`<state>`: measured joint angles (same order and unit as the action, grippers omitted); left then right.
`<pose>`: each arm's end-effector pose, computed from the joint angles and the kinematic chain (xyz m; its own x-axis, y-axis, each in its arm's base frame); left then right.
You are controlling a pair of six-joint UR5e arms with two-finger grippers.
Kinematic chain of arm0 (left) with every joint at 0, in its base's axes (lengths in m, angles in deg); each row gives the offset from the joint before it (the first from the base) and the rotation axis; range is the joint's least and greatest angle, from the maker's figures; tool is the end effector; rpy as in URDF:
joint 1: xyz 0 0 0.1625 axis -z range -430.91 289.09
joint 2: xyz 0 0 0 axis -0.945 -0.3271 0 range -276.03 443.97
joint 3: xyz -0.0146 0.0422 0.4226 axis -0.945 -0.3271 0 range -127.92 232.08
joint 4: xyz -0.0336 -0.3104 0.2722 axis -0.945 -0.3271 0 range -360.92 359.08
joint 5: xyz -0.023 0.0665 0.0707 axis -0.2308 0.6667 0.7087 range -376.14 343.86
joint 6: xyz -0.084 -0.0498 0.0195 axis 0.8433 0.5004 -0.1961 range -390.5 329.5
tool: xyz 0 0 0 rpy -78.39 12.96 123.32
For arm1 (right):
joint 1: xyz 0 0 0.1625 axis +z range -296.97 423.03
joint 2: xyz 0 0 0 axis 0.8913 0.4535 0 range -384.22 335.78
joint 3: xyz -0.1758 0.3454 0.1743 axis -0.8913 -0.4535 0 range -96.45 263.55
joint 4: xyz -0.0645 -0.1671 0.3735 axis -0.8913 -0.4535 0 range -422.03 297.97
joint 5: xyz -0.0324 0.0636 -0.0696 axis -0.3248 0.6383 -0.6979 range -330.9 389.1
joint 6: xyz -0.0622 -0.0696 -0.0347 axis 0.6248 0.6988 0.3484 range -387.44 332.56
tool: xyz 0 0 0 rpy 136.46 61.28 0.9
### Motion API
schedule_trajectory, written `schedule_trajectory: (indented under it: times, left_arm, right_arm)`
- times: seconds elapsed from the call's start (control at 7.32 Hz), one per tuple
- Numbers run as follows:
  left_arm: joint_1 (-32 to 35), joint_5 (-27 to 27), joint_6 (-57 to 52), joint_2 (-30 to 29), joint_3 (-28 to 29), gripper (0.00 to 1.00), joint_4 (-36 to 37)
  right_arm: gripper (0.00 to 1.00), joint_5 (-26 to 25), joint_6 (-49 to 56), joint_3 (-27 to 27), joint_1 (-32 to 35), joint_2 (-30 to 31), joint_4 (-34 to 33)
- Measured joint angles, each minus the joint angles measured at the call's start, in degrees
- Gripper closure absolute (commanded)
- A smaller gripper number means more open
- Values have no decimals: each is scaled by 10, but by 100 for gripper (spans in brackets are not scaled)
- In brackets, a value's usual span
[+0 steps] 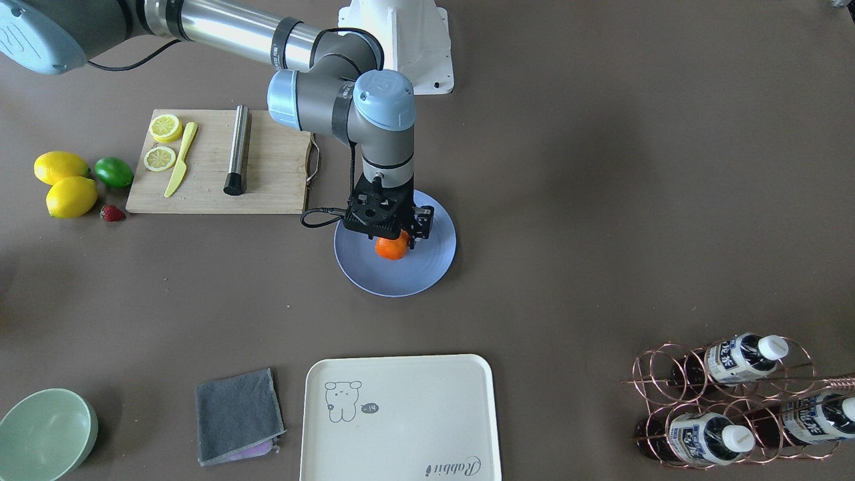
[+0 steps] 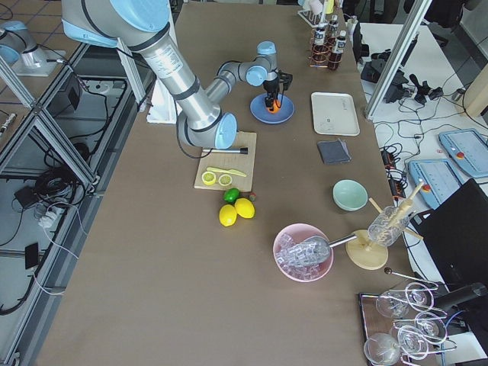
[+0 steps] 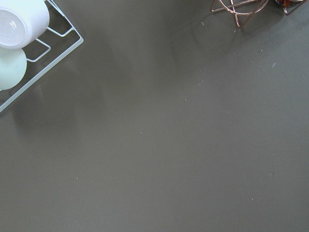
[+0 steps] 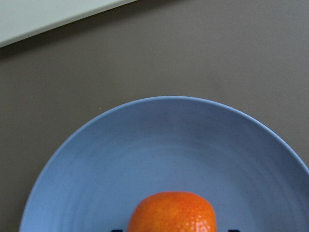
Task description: Pick orange to plate
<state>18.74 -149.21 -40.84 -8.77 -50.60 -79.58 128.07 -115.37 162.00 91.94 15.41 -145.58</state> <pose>-0.0621 -0.5034 0.5481 0.7172 0.2312 -0.6574 -0.1371 0.9717 0.1923 -0.6196 -0.4768 0.1860 0.6293 0.3068 0.7140 -0.3581 0.9299 -0.0839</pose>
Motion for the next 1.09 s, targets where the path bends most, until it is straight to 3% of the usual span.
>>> schedule_trajectory:
  times: [0.14,0.55,0.82,1.09]
  left_arm:
    - [0,0,0,0,1,2,0]
    - [0,0,0,0,2,2,0]
    - [0,0,0,0,9,2,4]
    - [0,3,1,0,32,2,8]
  right_arm:
    - [0,15,13,13,15,-1,-2]
    - [0,132,103,64,123,11,-47]
    - [0,211,252,120,228,82,-103]
    - [0,256,489,159,357,199,-132]
